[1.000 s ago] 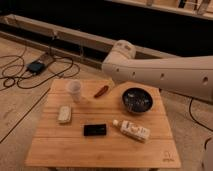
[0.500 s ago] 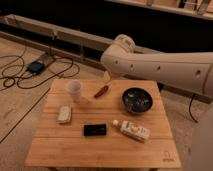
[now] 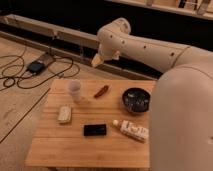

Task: Place the pepper on the white sponge

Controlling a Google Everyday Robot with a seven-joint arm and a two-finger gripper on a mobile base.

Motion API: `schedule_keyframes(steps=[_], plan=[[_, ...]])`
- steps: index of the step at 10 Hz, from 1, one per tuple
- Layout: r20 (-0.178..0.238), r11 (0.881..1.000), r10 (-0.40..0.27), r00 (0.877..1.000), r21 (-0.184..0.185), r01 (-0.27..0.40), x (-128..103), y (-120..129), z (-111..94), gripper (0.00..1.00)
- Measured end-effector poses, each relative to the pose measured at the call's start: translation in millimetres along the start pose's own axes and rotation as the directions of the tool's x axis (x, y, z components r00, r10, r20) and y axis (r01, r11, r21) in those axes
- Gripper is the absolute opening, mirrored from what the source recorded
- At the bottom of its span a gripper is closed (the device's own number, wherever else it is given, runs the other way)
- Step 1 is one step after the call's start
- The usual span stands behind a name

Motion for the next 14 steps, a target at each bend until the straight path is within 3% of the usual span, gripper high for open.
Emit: schedule_keyframes(steps=[2,5,8,10,14], plan=[[-0.056,0.993,-0.087,0.995,-0.088,0.082,-16.2,22.9,24.9,0.8],[-0.117,0.977,-0.166,0.979,-0.155,0.147,-30.3,35.2,48.0,0.8],[-0.167,0.968,-0.181,0.969,-0.205,0.145,-34.2,42.1,82.0,0.8],[-0.173,0.966,-0.17,0.97,-0.224,0.129,-36.7,43.9,95.7,0.8],[-0.181,0.966,-0.168,0.969,-0.224,0.125,-34.7,42.4,98.4,0.8]])
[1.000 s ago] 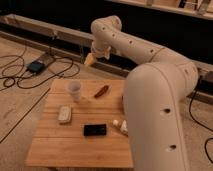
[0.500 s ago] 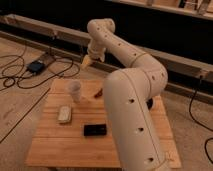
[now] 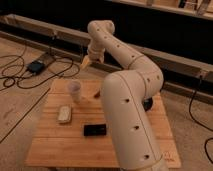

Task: Place the pepper on the white sponge

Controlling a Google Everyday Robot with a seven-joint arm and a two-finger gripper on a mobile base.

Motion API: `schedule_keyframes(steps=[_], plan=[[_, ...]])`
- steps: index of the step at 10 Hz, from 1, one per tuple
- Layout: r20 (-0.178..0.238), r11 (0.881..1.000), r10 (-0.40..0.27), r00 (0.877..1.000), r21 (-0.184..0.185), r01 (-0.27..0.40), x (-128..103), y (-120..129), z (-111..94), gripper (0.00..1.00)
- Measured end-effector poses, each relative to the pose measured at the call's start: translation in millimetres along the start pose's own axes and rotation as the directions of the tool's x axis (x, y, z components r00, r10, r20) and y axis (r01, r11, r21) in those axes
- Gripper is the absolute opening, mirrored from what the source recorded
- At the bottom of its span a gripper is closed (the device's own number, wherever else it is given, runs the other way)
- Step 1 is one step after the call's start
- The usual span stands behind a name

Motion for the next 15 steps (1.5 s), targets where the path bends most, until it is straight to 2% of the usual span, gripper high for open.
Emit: schedule_keyframes(steps=[6,8,13,15], plan=[[-0.101,0.998,0.044,0.994,0.054,-0.039,35.8,-24.2,23.3,0.8],[-0.104,0.996,0.061,0.993,0.071,-0.054,47.5,-30.2,33.3,0.8],[-0.081,0.99,0.095,0.992,0.11,-0.086,73.7,-33.5,63.7,0.8],[-0.099,0.986,0.13,0.987,0.122,-0.117,87.8,-34.0,77.9,0.8]])
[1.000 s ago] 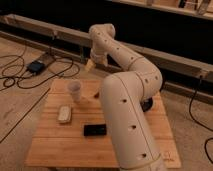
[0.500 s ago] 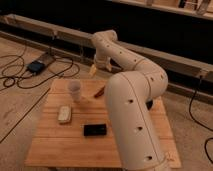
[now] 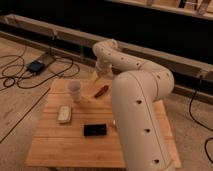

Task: Place the pepper on the white sponge

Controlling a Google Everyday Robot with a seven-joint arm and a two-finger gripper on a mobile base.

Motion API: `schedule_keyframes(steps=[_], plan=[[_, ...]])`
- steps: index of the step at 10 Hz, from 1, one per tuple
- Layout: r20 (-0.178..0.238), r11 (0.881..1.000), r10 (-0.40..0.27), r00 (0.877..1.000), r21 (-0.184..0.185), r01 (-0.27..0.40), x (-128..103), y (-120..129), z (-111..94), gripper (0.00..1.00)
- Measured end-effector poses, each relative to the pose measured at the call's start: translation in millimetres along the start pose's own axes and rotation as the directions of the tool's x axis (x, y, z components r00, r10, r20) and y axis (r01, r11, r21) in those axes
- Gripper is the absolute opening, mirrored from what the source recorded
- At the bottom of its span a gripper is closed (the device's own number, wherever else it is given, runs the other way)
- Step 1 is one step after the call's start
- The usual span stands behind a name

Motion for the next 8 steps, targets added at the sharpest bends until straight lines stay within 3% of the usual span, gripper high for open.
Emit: schedule_keyframes(steps=[4,8], plan=[[-0.055,0.999,0.047,0.997,0.011,-0.047,8.3,-0.7,30.6,0.8],[-0.093,0.996,0.081,0.992,-0.016,-0.083,13.0,1.7,56.6,0.8]])
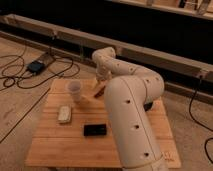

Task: Place the pepper on the white sponge

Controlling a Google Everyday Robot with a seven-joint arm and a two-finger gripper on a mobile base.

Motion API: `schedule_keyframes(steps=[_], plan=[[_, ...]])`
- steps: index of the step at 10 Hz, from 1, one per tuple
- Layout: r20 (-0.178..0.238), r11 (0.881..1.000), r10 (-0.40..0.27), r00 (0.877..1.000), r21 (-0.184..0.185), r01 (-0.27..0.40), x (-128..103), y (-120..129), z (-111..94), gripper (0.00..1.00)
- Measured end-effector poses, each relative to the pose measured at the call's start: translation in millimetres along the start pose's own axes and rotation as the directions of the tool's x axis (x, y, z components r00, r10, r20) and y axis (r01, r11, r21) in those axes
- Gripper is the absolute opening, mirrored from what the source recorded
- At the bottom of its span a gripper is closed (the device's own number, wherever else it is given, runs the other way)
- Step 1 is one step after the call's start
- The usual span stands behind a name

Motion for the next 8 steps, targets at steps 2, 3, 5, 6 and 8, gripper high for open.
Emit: schedule_keyframes(steps=[2,3,5,6,8], plan=[[-0.025,1.0,0.023,0.999,-0.017,-0.023,6.9,-2.9,11.9,0.8],[-0.035,0.999,0.031,0.999,-0.022,-0.032,9.2,-4.0,15.3,0.8],[-0.055,0.998,0.05,0.997,-0.028,-0.052,12.9,-6.4,20.1,0.8],[-0.061,0.998,0.057,0.997,-0.03,-0.059,13.7,-6.8,21.2,0.8],[-0.086,0.996,0.077,0.993,-0.036,-0.08,17.5,-6.5,24.1,0.8]])
